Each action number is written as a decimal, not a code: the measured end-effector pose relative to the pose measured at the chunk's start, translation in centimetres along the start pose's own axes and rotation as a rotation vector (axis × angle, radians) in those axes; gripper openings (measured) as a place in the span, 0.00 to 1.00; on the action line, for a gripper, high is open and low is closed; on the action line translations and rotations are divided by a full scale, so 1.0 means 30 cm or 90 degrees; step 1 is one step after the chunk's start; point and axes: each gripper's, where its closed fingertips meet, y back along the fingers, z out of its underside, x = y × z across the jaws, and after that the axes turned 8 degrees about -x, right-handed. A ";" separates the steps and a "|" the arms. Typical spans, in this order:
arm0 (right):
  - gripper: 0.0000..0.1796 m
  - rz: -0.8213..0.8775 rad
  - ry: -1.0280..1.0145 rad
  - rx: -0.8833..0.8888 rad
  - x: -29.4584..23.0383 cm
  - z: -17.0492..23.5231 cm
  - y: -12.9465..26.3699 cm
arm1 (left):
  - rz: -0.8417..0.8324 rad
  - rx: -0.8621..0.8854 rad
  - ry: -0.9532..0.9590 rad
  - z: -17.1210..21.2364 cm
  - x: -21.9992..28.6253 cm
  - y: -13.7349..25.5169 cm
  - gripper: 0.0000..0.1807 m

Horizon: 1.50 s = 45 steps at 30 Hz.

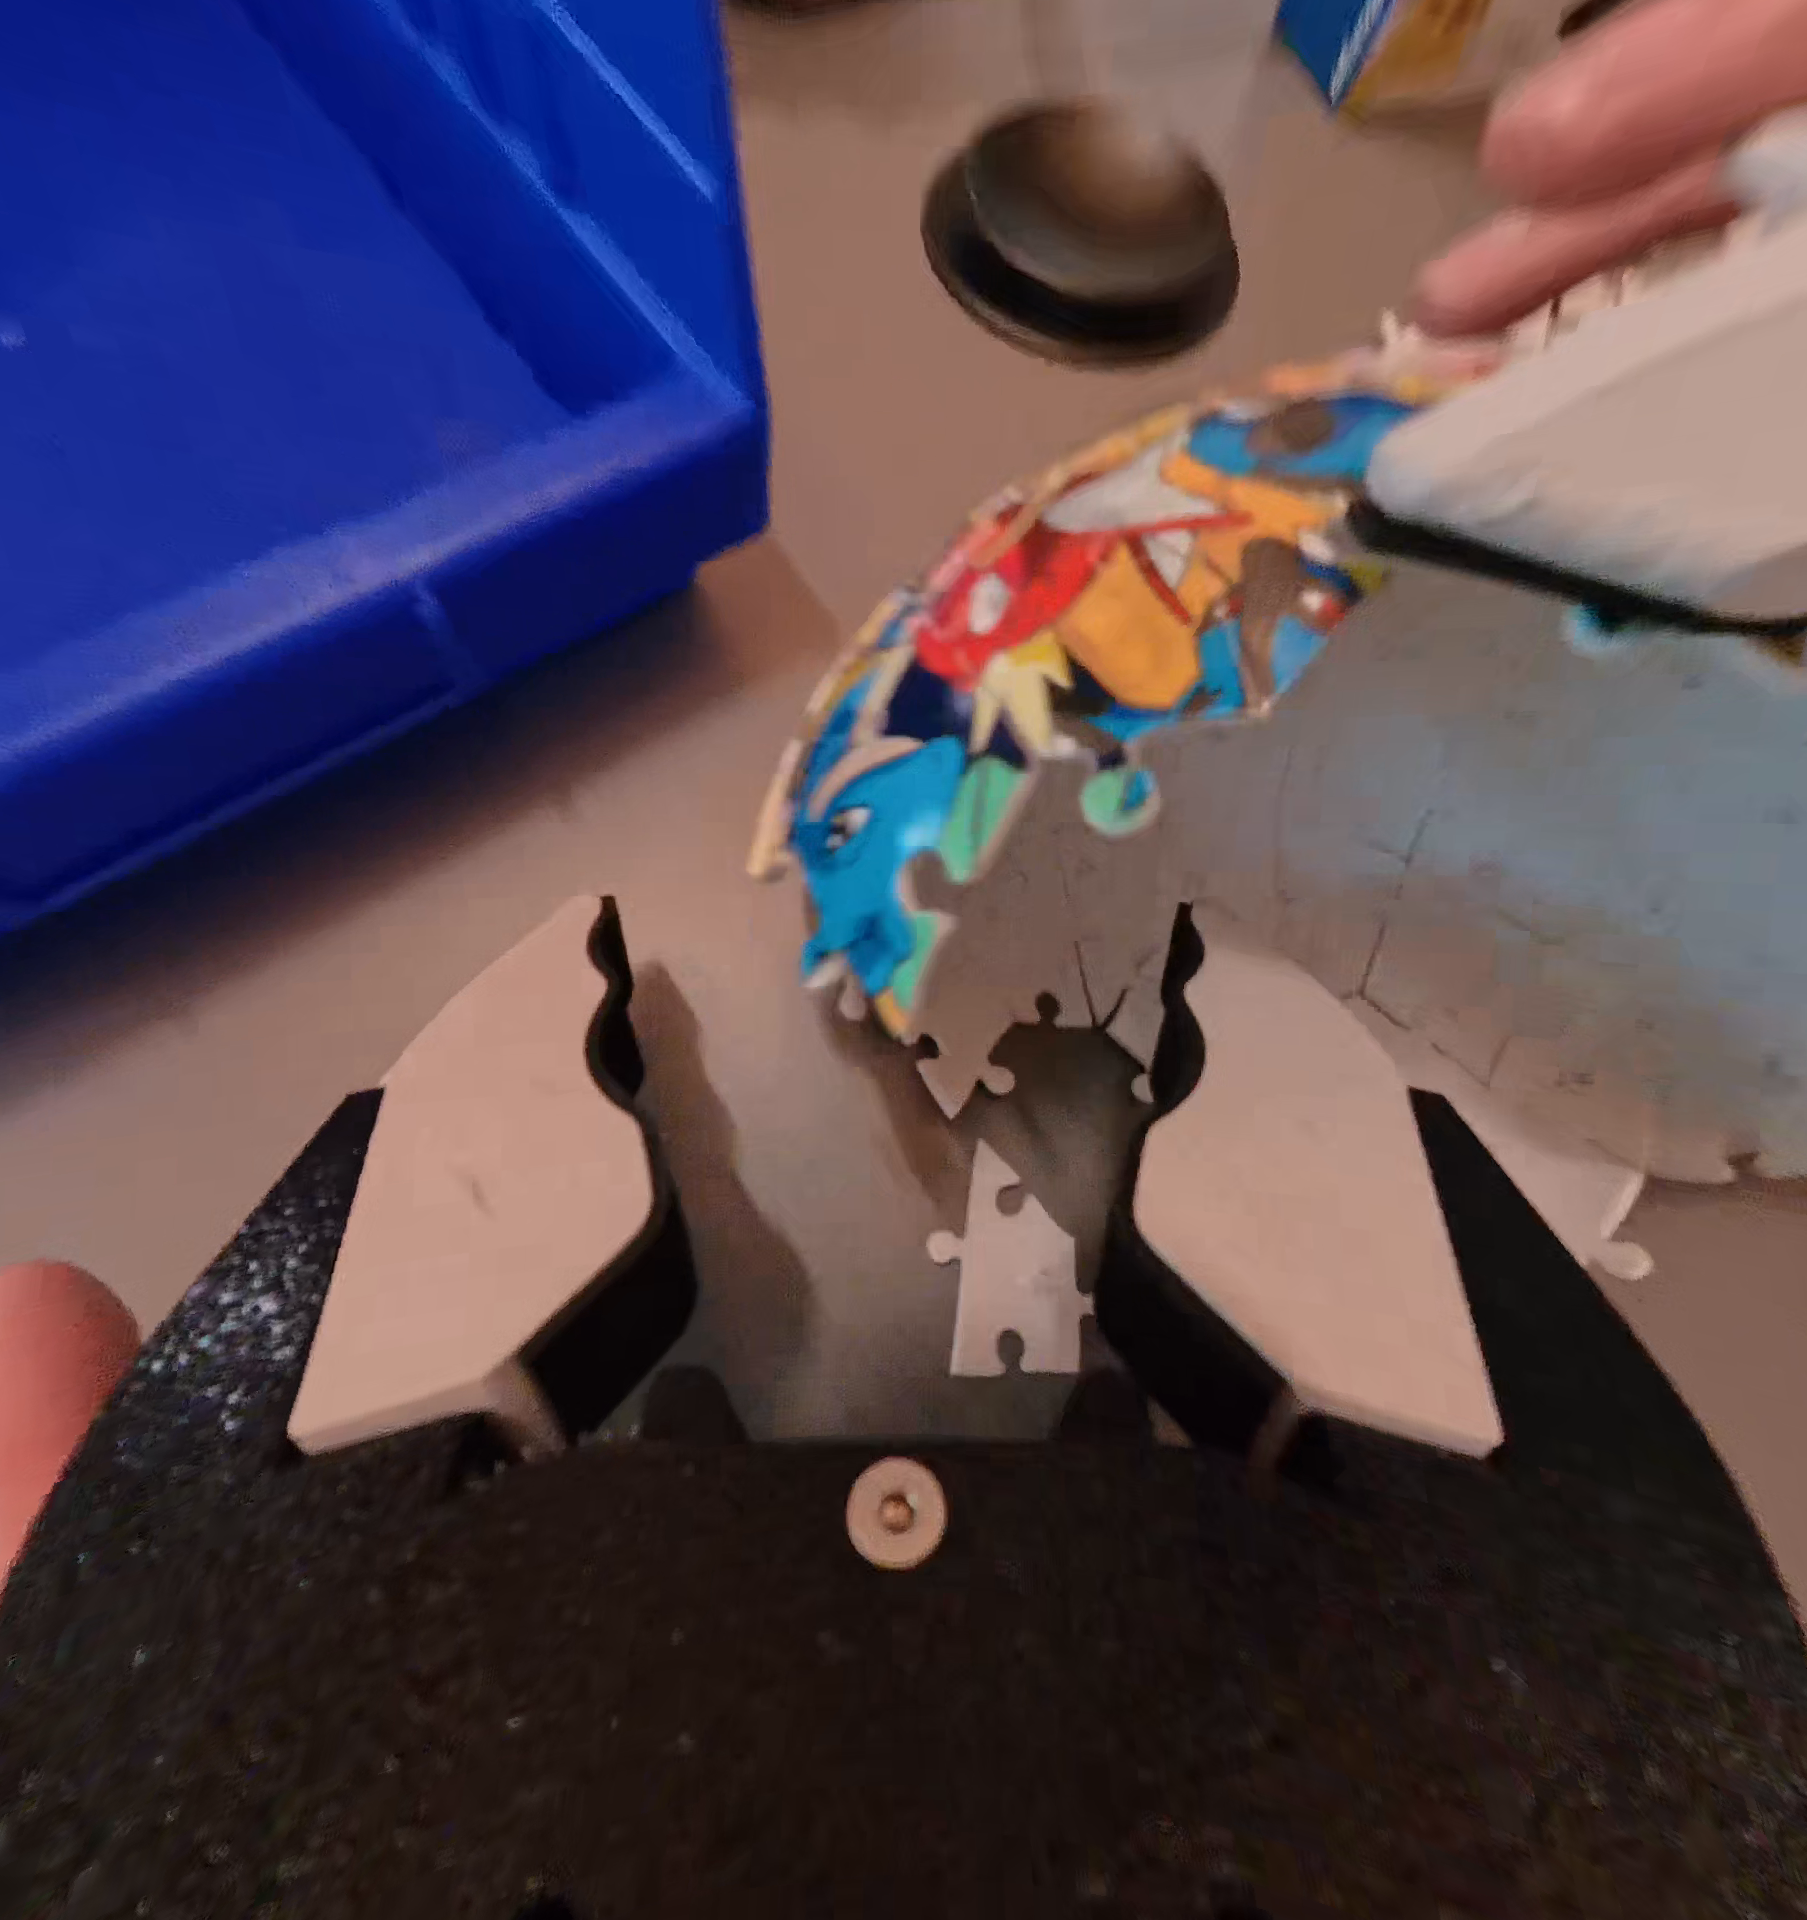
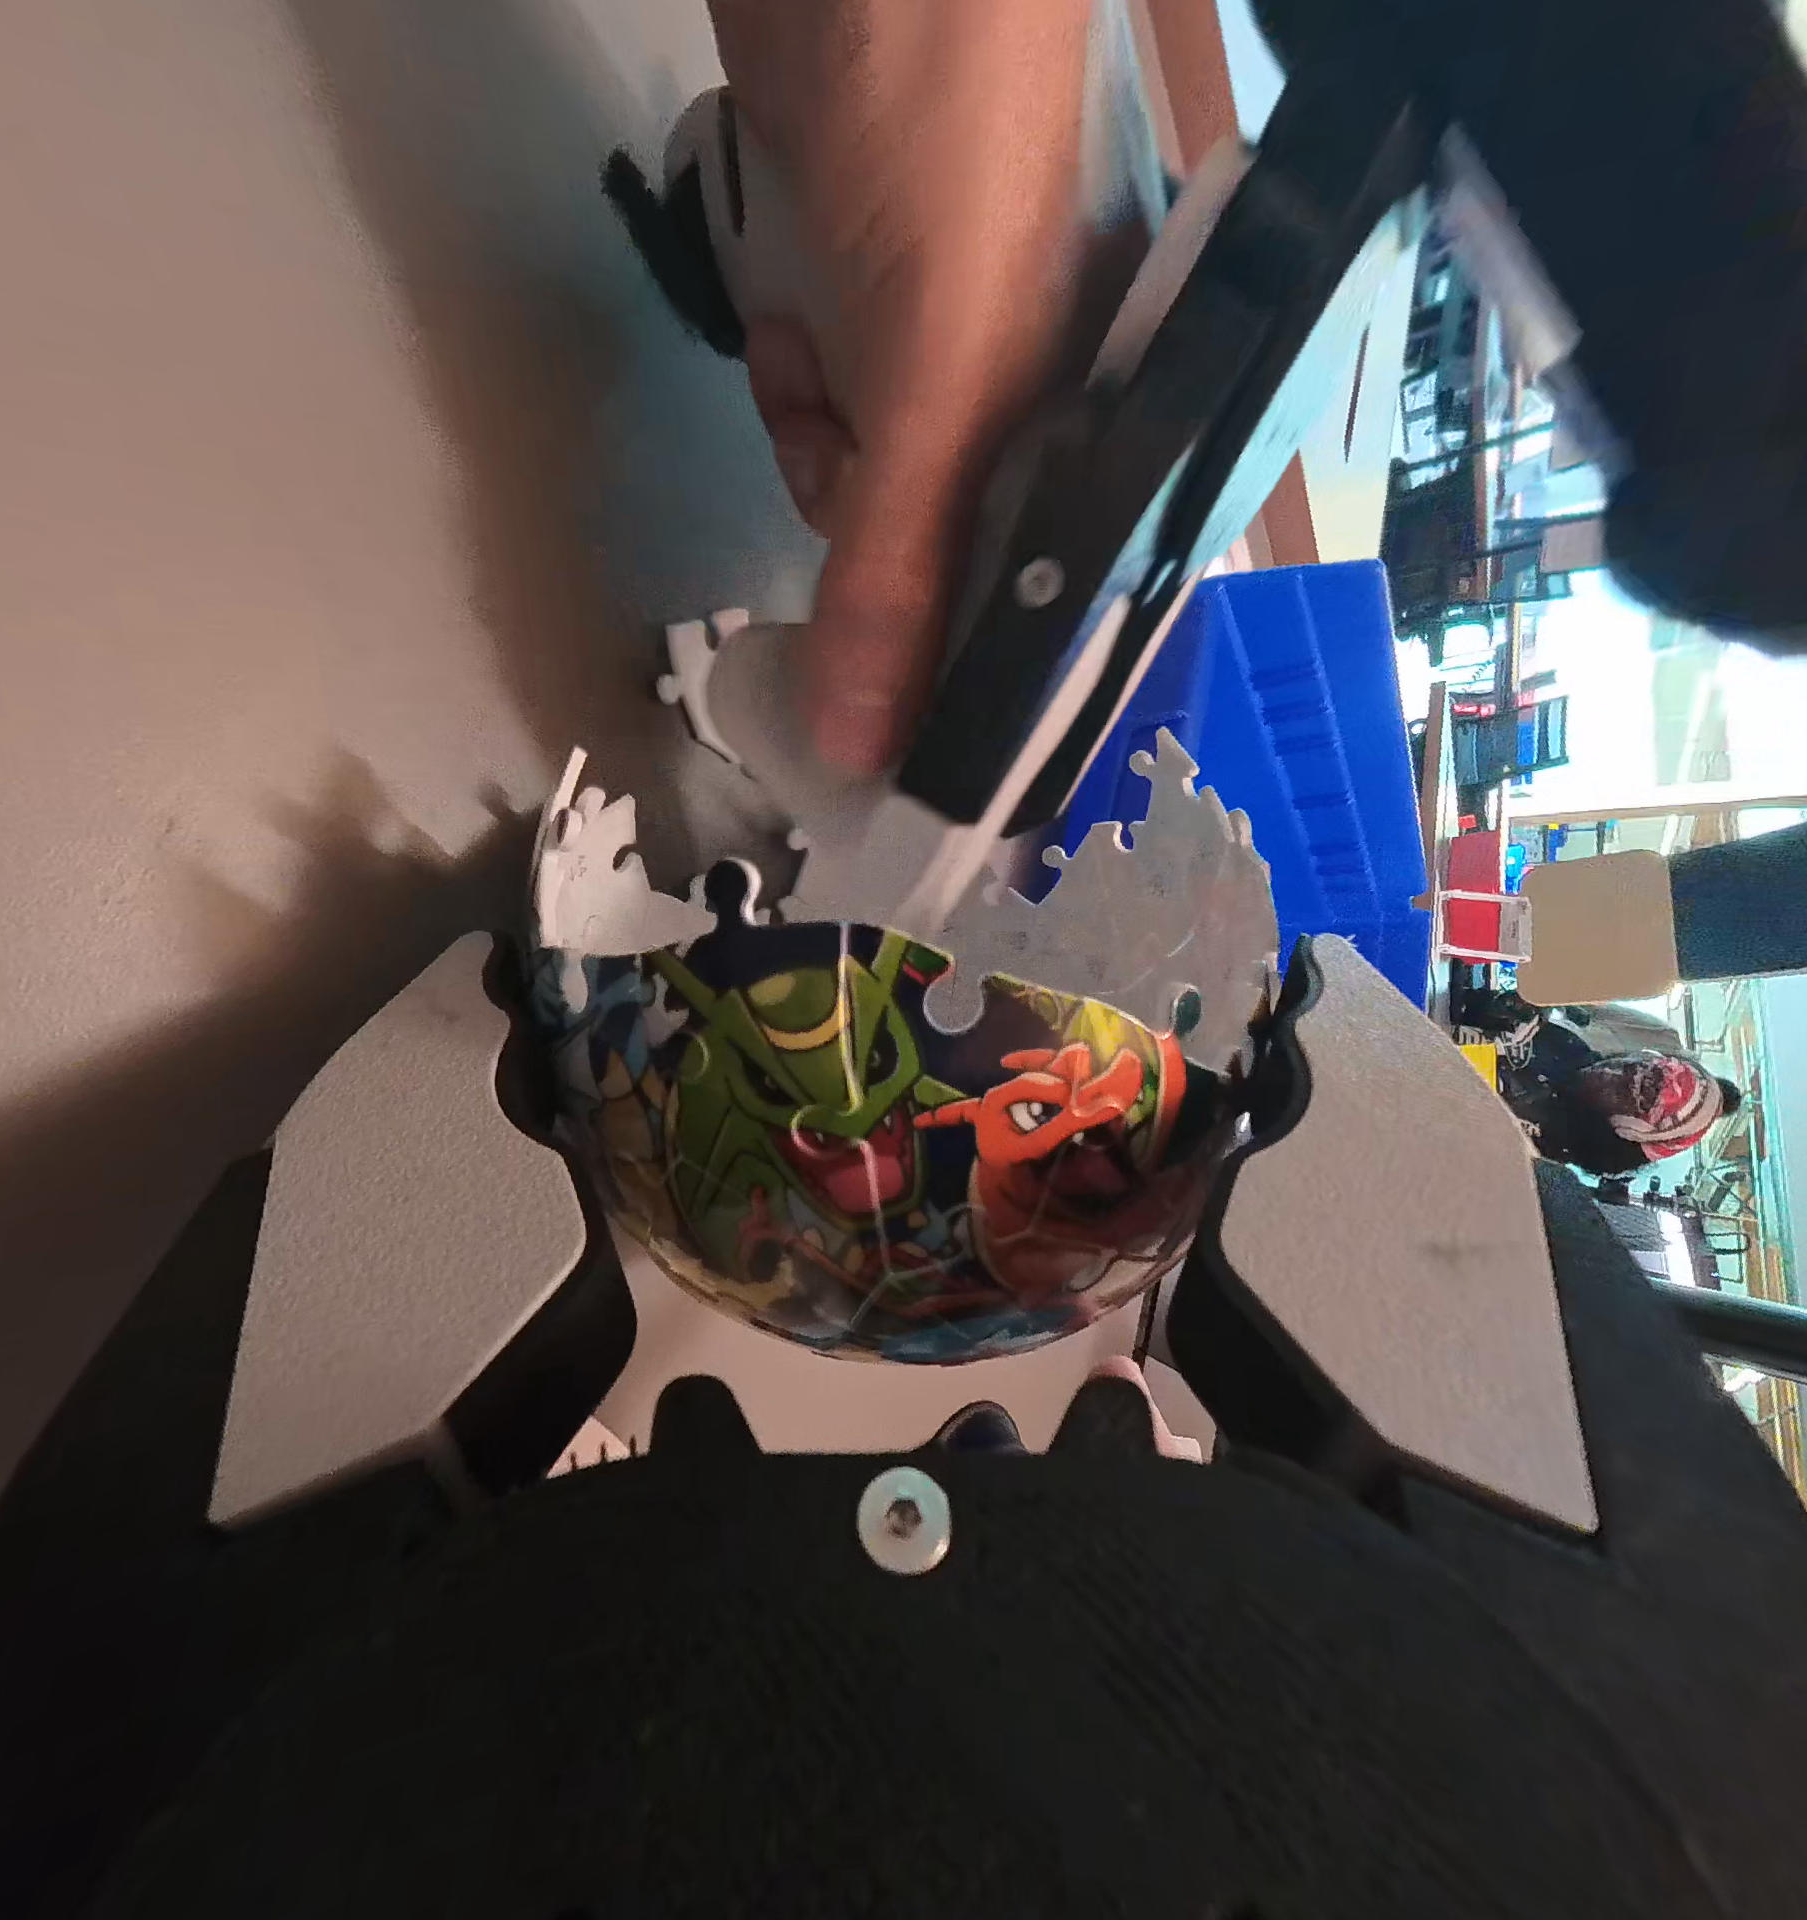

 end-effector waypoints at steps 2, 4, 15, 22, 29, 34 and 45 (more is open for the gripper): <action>0.74 0.000 0.001 -0.002 0.000 -0.002 -0.001 | -0.013 0.023 0.014 -0.008 -0.026 0.022 0.53; 0.74 0.001 0.003 -0.004 -0.001 -0.004 -0.001 | -0.020 -0.002 0.016 0.019 -0.036 0.010 0.53; 0.74 0.006 0.017 -0.017 -0.004 -0.010 -0.005 | -0.033 -0.025 0.012 0.059 -0.047 0.042 0.50; 0.74 0.009 0.036 -0.030 -0.008 -0.015 -0.005 | 0.020 -0.112 -0.009 0.232 -0.014 0.153 0.31; 0.74 0.009 0.046 -0.037 -0.010 -0.019 -0.007 | 0.034 -0.140 -0.045 0.245 0.028 0.140 0.28; 0.74 0.009 0.046 -0.037 -0.010 -0.018 -0.007 | -0.003 -0.171 -0.120 0.239 0.066 0.122 0.23; 0.74 0.013 0.057 -0.042 -0.011 -0.021 -0.008 | -0.006 -0.178 -0.109 0.222 0.078 0.089 0.15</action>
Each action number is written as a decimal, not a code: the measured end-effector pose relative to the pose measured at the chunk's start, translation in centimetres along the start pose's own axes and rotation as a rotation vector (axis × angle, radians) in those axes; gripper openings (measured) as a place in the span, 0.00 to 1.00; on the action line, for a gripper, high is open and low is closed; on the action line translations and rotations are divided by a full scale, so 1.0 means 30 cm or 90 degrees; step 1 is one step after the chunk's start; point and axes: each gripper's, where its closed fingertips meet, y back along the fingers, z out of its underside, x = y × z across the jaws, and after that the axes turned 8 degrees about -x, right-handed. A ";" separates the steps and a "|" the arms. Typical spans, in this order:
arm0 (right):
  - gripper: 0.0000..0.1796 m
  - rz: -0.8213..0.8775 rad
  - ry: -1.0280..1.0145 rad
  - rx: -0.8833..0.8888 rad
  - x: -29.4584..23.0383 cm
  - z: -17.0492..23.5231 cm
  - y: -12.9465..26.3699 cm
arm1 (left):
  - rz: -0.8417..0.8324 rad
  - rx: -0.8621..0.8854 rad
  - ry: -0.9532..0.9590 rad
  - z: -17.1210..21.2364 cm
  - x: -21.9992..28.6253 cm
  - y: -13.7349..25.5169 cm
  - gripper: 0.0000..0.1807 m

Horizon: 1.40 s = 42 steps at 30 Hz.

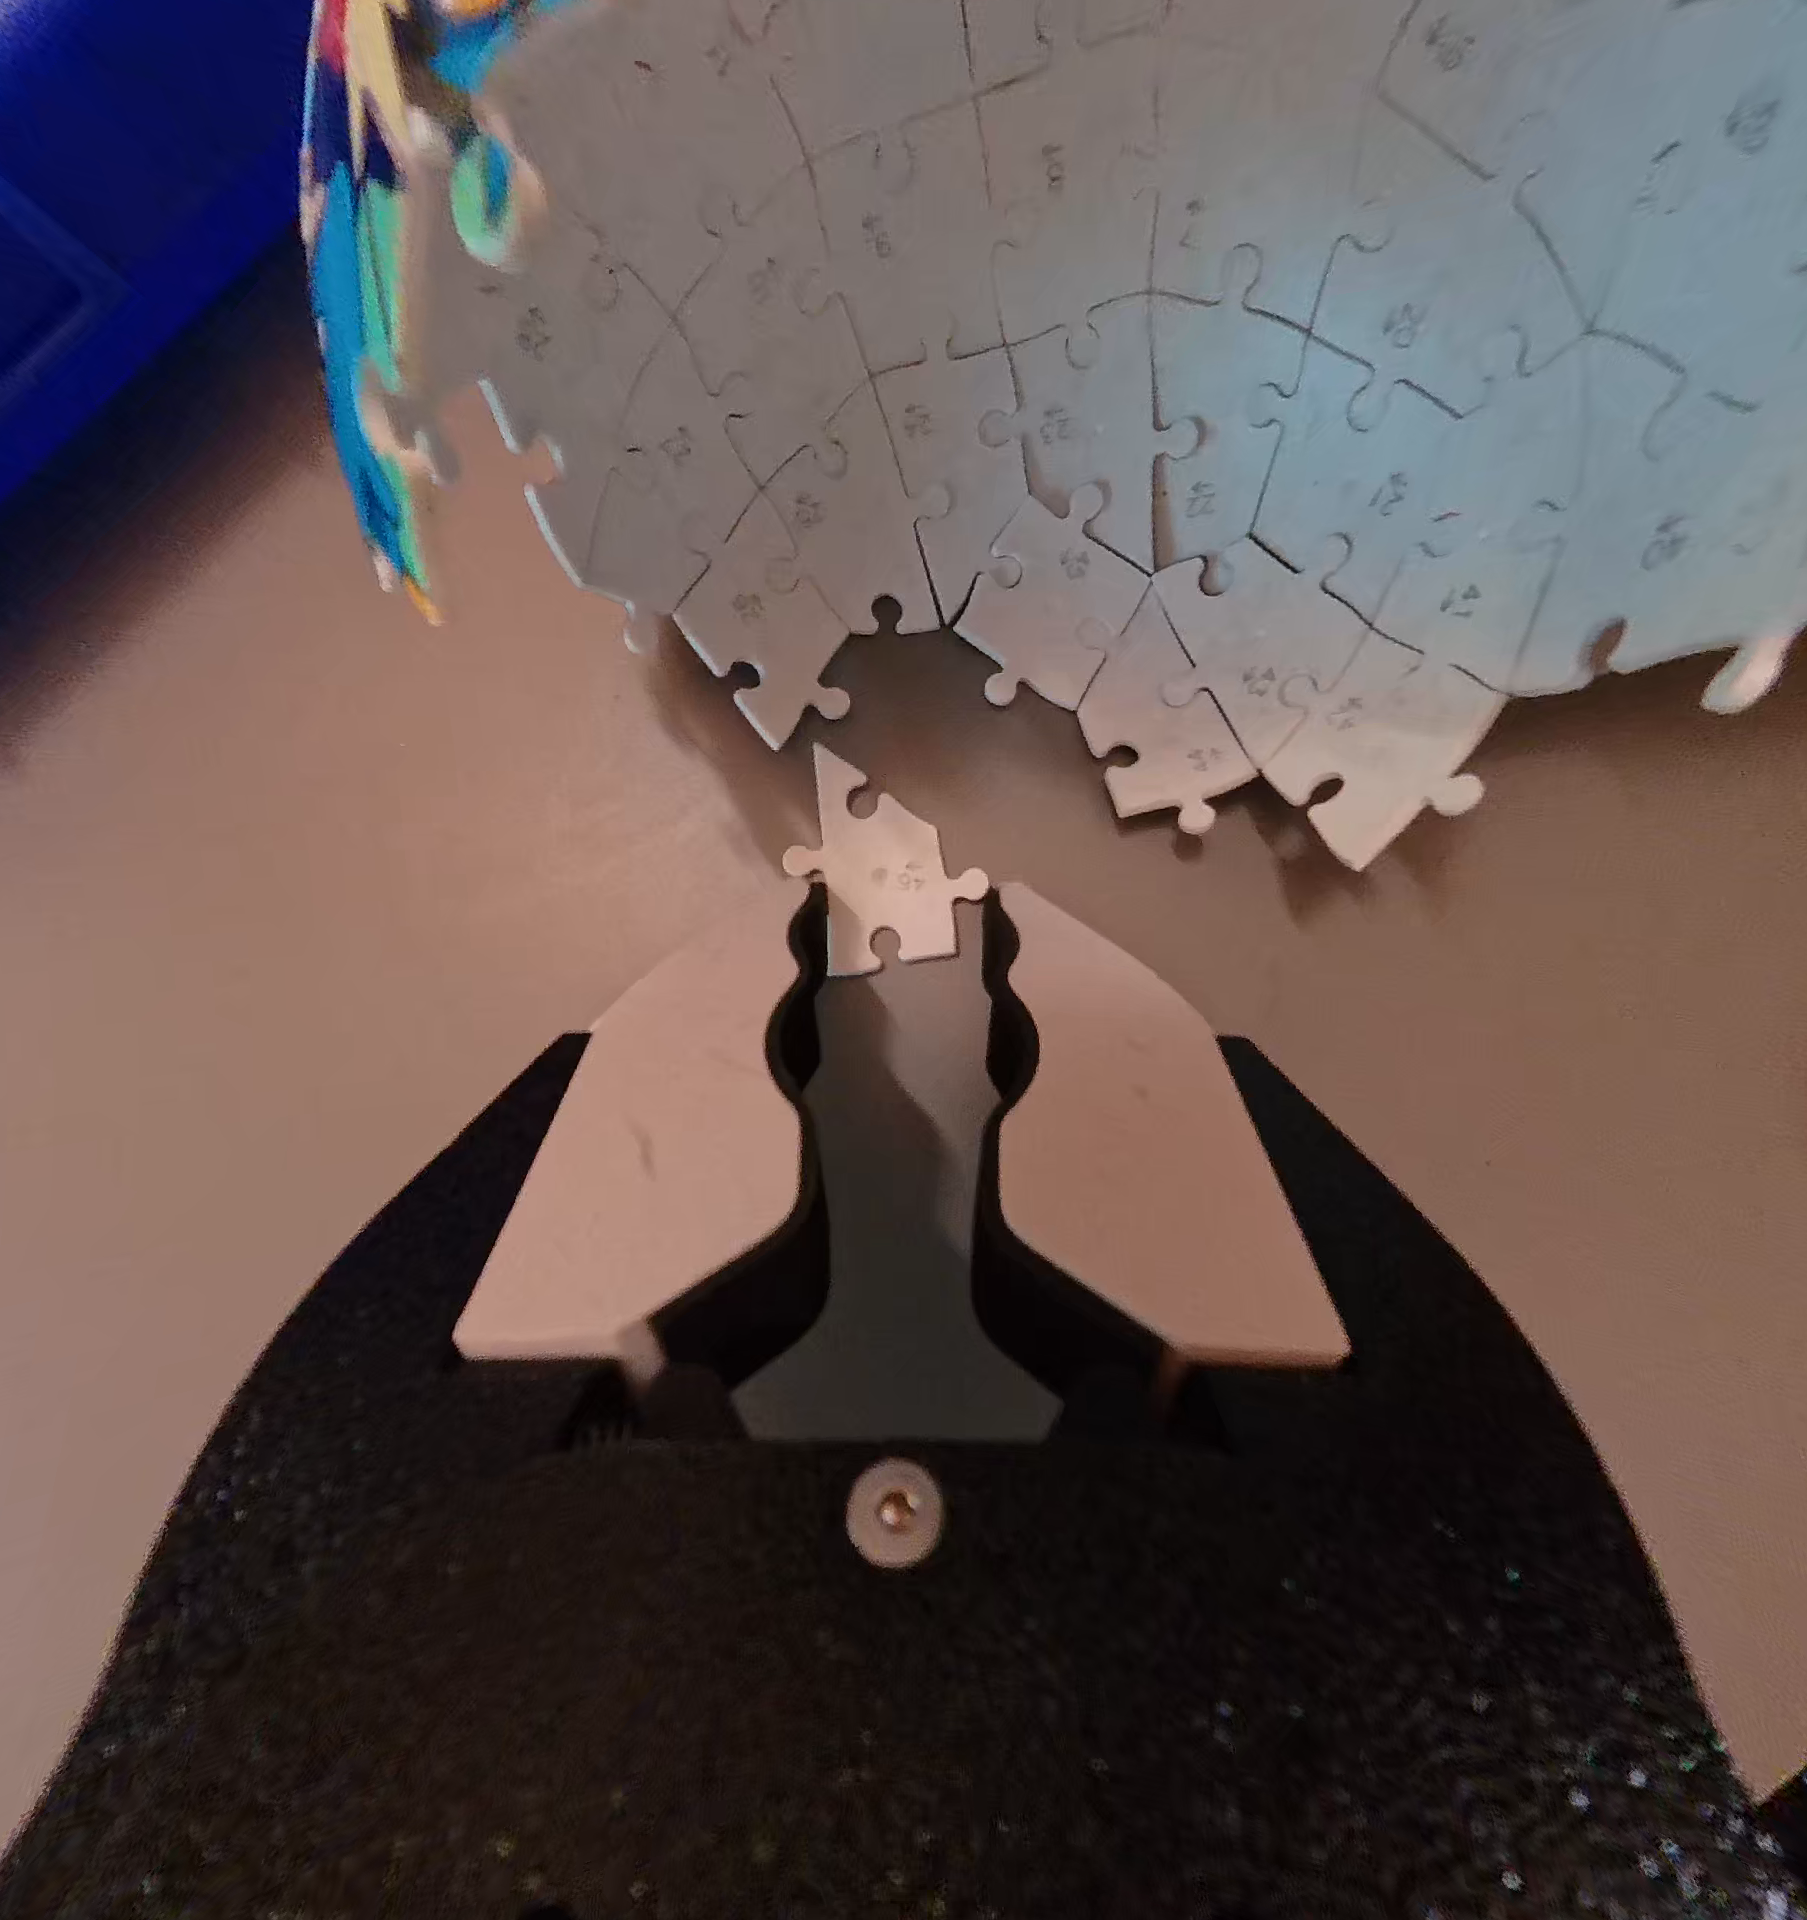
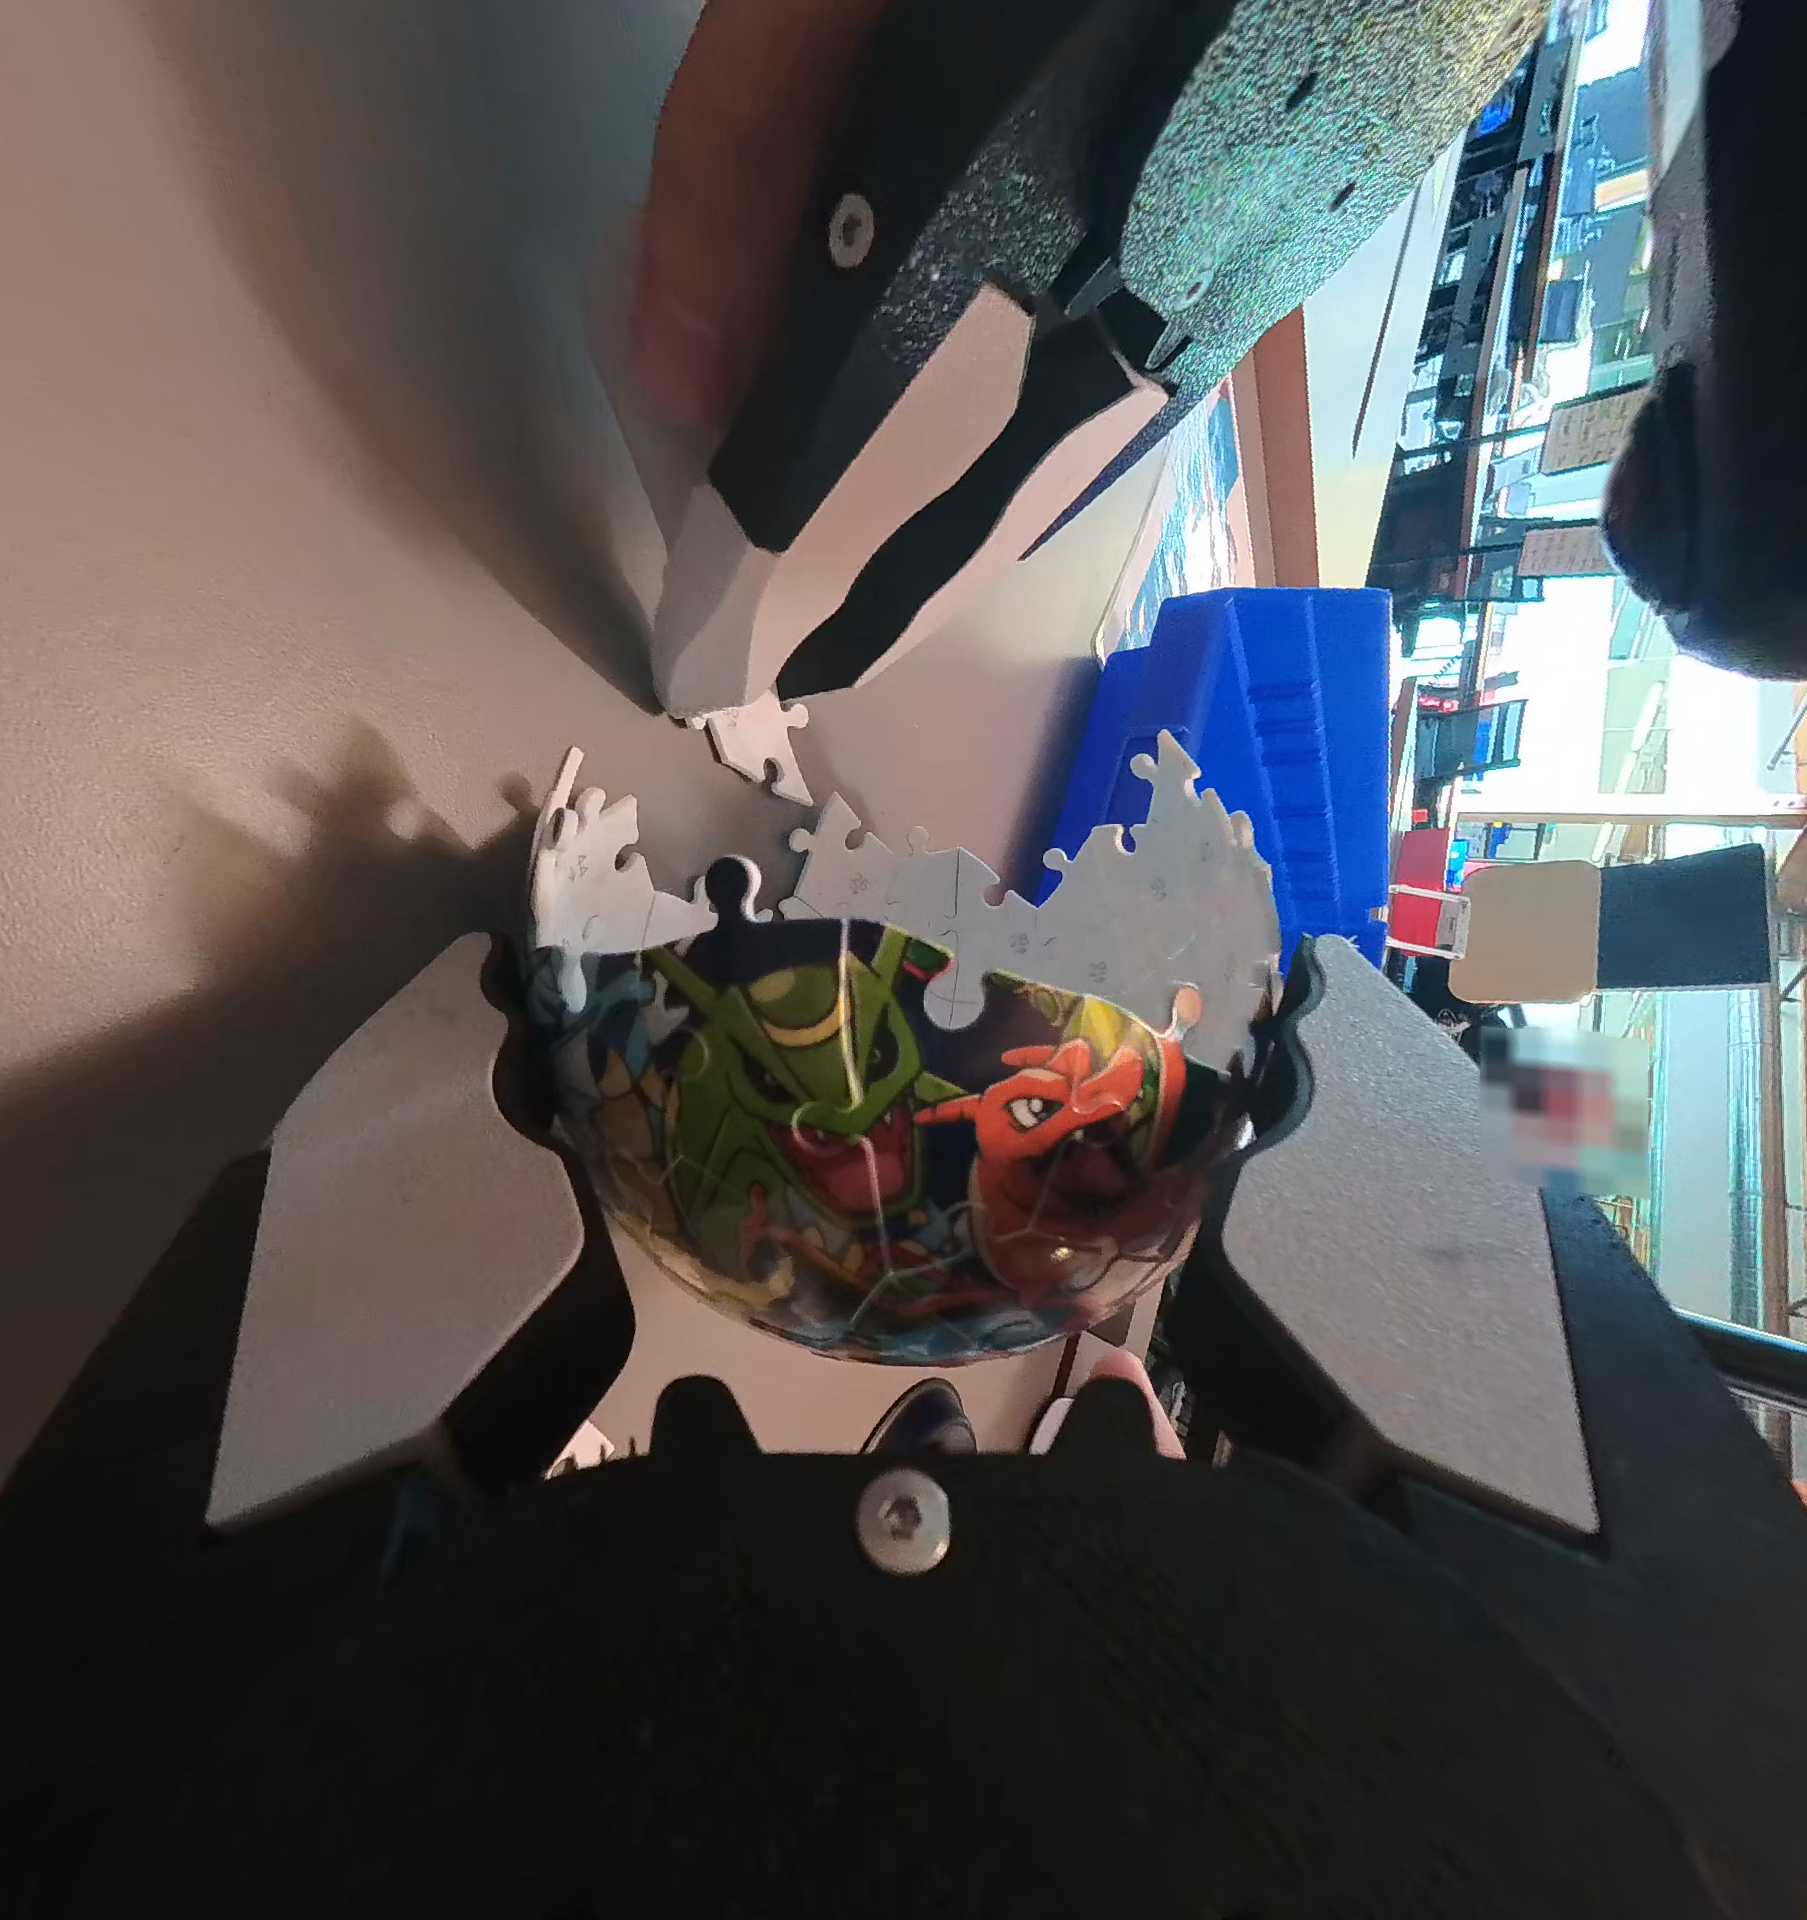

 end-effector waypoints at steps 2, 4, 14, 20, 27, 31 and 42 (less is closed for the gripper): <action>0.74 0.001 0.001 -0.001 0.000 -0.001 -0.001 | 0.007 0.007 -0.009 -0.008 0.012 0.007 0.15; 0.74 0.002 0.003 -0.002 0.000 -0.002 -0.001 | 0.006 0.016 -0.030 -0.019 0.026 0.017 0.15; 0.74 0.002 0.004 -0.003 0.001 0.000 -0.002 | -0.026 0.056 0.024 -0.100 0.019 -0.019 0.15; 0.74 0.001 0.002 -0.001 0.001 0.001 -0.002 | 0.020 0.067 0.088 -0.114 0.037 -0.012 0.15; 0.74 0.002 0.003 -0.001 0.001 0.001 -0.003 | 0.011 0.030 0.086 -0.080 0.028 -0.007 0.15; 0.74 0.002 0.005 -0.001 0.001 0.001 -0.003 | -0.018 0.003 -0.024 -0.044 0.030 -0.005 0.15; 0.74 0.003 0.008 -0.003 0.000 -0.001 -0.003 | -0.029 0.020 -0.064 -0.027 0.012 0.000 0.15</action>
